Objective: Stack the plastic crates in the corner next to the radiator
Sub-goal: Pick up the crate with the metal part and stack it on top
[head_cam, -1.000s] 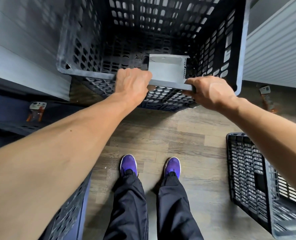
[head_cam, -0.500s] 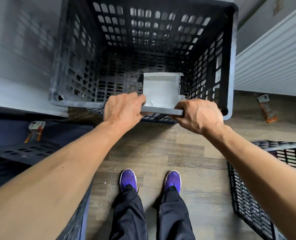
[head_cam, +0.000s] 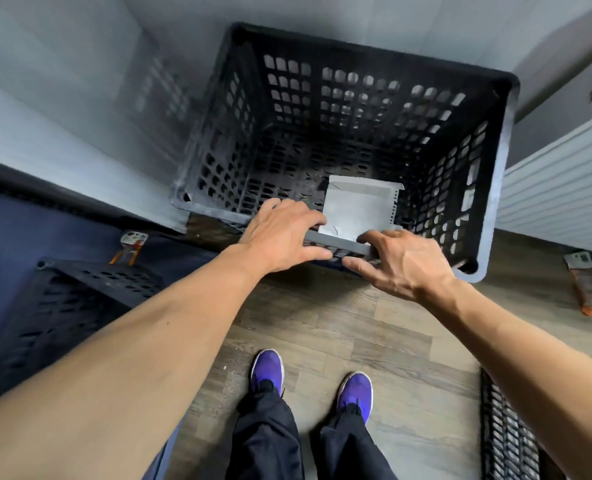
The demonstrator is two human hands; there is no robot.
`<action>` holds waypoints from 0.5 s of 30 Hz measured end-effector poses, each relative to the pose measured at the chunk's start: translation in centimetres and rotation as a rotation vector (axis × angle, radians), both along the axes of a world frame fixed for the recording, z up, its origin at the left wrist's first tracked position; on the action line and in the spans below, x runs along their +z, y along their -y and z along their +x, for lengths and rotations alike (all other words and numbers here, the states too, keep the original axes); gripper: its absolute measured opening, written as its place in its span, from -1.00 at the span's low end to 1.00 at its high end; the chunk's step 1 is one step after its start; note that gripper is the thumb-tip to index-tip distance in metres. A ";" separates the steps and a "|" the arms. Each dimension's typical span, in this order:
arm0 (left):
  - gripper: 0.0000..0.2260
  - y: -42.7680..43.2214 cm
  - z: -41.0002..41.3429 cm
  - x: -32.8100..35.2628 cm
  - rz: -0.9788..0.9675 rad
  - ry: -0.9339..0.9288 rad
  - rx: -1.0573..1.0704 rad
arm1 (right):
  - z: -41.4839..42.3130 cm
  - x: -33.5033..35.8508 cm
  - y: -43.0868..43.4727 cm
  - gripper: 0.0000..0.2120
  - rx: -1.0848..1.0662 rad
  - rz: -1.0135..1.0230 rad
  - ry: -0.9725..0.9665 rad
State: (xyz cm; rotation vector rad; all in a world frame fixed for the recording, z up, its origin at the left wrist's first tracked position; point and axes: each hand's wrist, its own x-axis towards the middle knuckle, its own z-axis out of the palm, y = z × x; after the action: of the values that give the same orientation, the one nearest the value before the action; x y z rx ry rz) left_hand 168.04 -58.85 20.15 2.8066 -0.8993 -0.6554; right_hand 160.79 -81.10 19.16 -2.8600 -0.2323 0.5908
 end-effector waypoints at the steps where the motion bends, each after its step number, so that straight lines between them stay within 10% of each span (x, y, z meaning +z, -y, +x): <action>1: -0.40 -0.6 -0.2 0.5 -0.053 -0.002 0.046 | 0.3 0.4 -0.8 -0.28 0.005 0.013 0.009; 8: -0.56 -6.9 1.2 2.2 -0.050 0.229 0.403 | 4.5 2.2 -6.8 -0.49 0.037 0.119 -0.059; 15: -0.24 -10.7 8.8 2.2 0.149 0.158 0.579 | 10.7 2.5 -8.8 -0.57 0.003 0.076 -0.070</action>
State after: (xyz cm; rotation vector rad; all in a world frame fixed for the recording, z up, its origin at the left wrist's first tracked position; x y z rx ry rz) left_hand 176.82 -48.14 22.40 3.0535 -0.0233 -0.4277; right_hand 171.46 -72.33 21.71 -2.7611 -0.2420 0.6663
